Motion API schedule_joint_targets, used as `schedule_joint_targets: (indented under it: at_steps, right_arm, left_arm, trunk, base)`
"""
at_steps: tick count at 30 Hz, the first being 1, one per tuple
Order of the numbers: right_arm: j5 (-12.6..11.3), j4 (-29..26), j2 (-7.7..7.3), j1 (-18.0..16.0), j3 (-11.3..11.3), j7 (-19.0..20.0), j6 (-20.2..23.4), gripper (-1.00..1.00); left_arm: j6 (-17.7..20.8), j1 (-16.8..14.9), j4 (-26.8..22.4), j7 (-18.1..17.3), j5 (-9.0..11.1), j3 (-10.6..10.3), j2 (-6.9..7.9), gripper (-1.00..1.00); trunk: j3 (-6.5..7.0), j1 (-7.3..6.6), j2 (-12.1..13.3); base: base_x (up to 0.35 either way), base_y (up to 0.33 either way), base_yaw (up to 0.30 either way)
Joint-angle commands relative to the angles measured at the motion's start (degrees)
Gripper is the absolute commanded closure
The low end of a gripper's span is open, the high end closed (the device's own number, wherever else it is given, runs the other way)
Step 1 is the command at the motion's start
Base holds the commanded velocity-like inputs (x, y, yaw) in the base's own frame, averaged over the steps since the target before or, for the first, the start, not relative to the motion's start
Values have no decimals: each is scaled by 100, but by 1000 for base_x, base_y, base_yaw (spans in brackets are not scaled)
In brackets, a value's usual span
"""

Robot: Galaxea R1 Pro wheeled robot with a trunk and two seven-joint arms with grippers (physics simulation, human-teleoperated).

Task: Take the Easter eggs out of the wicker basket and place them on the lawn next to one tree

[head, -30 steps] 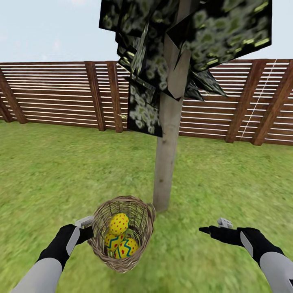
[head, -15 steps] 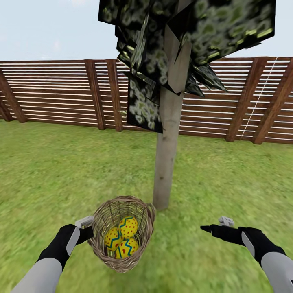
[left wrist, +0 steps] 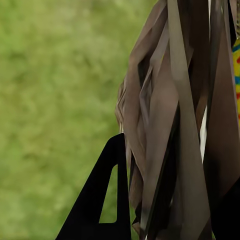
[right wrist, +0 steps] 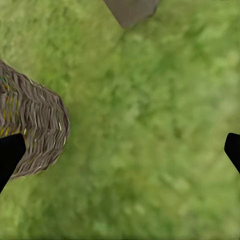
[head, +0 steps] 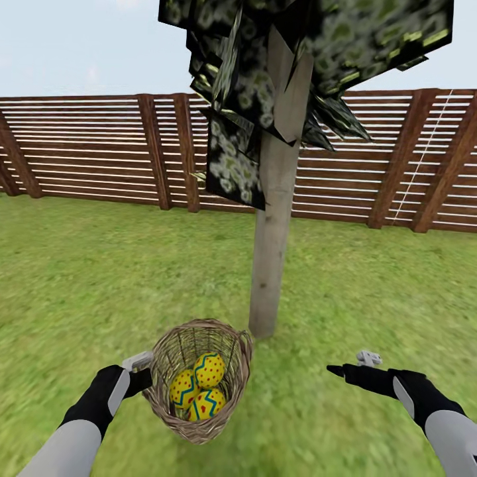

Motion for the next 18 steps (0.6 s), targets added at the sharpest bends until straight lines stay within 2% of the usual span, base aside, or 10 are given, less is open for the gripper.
schedule_joint_targets:
  at_steps: [1,8,18]
  right_arm:
    - [49,-16,4,-4,-51,39,35,-100]
    - [48,-13,4,-4,-52,39,33,-100]
    - [50,-16,4,-4,-52,28,33,-100]
  left_arm:
    - [27,-4,-10,36,96,5,0,100]
    - [27,-4,-10,36,96,5,0,100]
    - [27,-4,-10,36,105,5,0,100]
  trunk:
    - [-23,22,-44]
    - [-149,176,-325]
    - [-149,176,-325]
  base:
    - [0,0,0]
    - [0,0,0]
    - [25,0,0]
